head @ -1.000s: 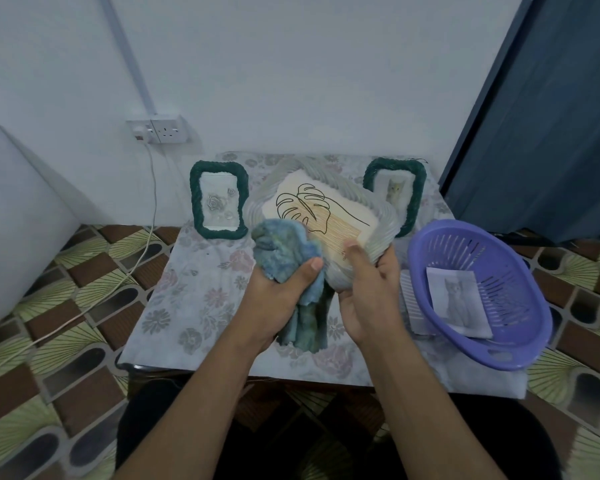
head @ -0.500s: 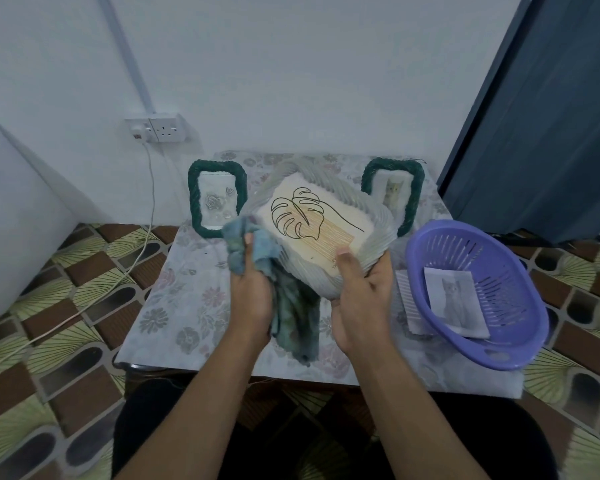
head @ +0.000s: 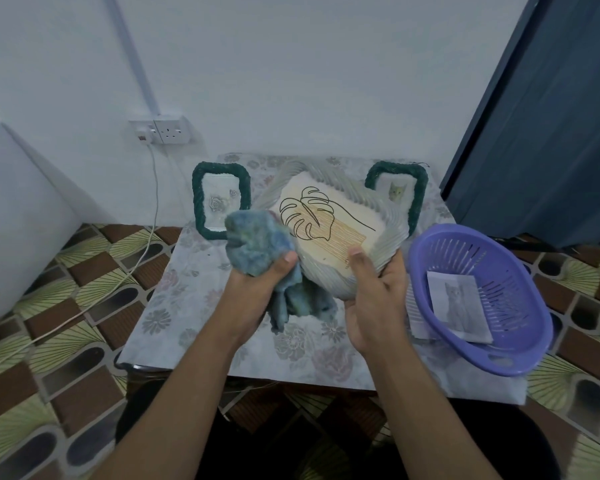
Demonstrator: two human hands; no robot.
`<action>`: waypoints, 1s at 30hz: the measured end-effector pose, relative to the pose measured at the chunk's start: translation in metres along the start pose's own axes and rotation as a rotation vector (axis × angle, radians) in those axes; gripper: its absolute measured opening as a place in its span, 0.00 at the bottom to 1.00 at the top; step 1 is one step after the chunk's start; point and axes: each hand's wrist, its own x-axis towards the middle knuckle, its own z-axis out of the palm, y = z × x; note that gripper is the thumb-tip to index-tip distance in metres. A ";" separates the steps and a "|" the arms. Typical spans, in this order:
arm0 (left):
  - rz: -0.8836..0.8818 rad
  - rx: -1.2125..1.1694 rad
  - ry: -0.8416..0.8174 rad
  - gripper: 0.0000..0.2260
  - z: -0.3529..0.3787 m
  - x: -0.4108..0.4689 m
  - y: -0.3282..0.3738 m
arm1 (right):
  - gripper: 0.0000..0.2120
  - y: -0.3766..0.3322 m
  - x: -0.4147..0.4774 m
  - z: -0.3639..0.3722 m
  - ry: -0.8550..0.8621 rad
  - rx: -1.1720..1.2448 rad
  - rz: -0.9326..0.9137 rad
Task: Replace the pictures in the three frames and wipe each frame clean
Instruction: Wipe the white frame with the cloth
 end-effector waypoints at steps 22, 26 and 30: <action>-0.065 -0.068 0.147 0.10 0.006 0.006 -0.004 | 0.19 0.004 0.007 -0.010 -0.067 -0.094 -0.005; -0.049 -0.084 0.198 0.10 0.008 0.004 -0.004 | 0.19 0.004 0.007 -0.009 -0.083 -0.115 0.005; -0.046 -0.116 0.343 0.03 0.013 0.010 -0.003 | 0.19 0.006 0.004 -0.009 -0.099 -0.120 0.008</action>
